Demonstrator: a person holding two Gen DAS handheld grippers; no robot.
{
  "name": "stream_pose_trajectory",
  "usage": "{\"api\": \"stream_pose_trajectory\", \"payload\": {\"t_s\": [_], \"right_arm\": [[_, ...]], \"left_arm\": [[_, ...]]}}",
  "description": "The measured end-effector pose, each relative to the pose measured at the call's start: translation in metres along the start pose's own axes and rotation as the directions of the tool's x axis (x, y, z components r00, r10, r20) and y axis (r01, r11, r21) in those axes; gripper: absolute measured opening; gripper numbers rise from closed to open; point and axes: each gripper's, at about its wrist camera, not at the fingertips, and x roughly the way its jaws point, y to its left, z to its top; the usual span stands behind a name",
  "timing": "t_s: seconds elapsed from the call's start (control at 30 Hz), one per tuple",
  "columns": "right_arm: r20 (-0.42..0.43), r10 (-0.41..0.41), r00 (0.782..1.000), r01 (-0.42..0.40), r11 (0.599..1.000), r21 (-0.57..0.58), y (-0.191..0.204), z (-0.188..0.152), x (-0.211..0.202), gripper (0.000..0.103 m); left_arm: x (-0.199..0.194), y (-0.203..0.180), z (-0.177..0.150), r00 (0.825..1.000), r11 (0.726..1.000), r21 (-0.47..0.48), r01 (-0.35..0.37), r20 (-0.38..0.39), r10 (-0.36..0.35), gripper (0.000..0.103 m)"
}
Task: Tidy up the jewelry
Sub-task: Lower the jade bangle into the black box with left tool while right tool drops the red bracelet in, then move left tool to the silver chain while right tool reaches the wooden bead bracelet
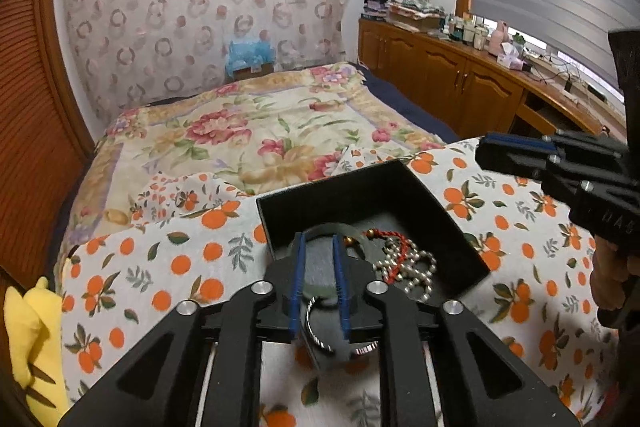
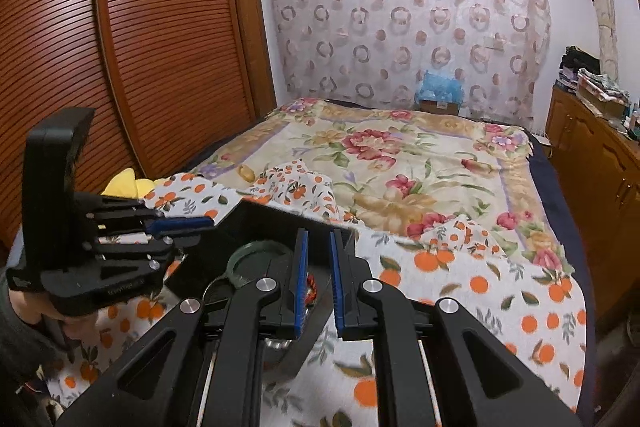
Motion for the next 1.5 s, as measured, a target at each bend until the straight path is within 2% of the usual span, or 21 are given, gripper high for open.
{"api": "stream_pose_trajectory", "payload": {"t_s": [0.17, 0.37, 0.57, 0.77, 0.83, 0.87, 0.9, 1.1, 1.27, 1.5], "right_arm": [[-0.005, -0.014, 1.0, 0.014, 1.0, 0.004, 0.009, -0.021, -0.023, 0.012], [-0.04, -0.035, 0.999, 0.036, 0.999, 0.006, 0.02, -0.058, -0.047, 0.012], [-0.063, -0.025, 0.998, 0.03, 0.996, 0.084, 0.018, -0.093, -0.063, 0.012], [-0.106, -0.027, 0.994, 0.037, 0.995, 0.089, 0.026, -0.116, -0.069, 0.013], [-0.137, -0.023, 0.99, 0.035, 0.996, 0.084, 0.03, -0.125, -0.067, 0.016], [-0.147, -0.026, 0.989, 0.038, 0.996, 0.083, 0.032, -0.13, -0.067, 0.024], [-0.157, -0.021, 0.987, 0.034, 0.996, 0.084, 0.034, -0.134, -0.066, 0.028], [-0.192, -0.008, 0.981, 0.022, 0.997, 0.074, 0.043, -0.147, -0.06, 0.028], [-0.221, -0.02, 0.975, 0.035, 0.997, 0.063, 0.046, -0.152, -0.051, 0.028], [-0.218, -0.029, 0.976, 0.043, 0.997, 0.057, 0.046, -0.153, -0.049, 0.028]], "left_arm": [[-0.025, -0.003, -0.017, 1.0, 1.0, -0.015, 0.01, 0.022, -0.01, 0.015], [-0.051, -0.019, -0.052, 0.999, 1.0, 0.01, -0.006, 0.032, 0.006, 0.016], [-0.064, -0.029, -0.086, 1.0, 1.0, 0.007, 0.011, 0.007, -0.011, 0.018], [-0.07, -0.031, -0.111, 0.999, 1.0, -0.003, 0.024, -0.027, -0.024, 0.021], [-0.071, -0.031, -0.119, 0.999, 0.999, -0.018, 0.032, -0.036, -0.033, 0.027], [-0.071, -0.031, -0.123, 0.998, 0.999, -0.024, 0.036, -0.042, -0.037, 0.028], [-0.071, -0.032, -0.125, 0.998, 0.999, -0.025, 0.036, -0.048, -0.037, 0.029], [-0.07, -0.034, -0.137, 0.995, 0.997, -0.047, 0.058, -0.074, -0.061, 0.035], [-0.067, -0.035, -0.142, 0.992, 0.995, -0.065, 0.082, -0.086, -0.087, 0.036], [-0.063, -0.034, -0.144, 0.985, 0.988, -0.1, 0.118, -0.112, -0.129, 0.038]]}}
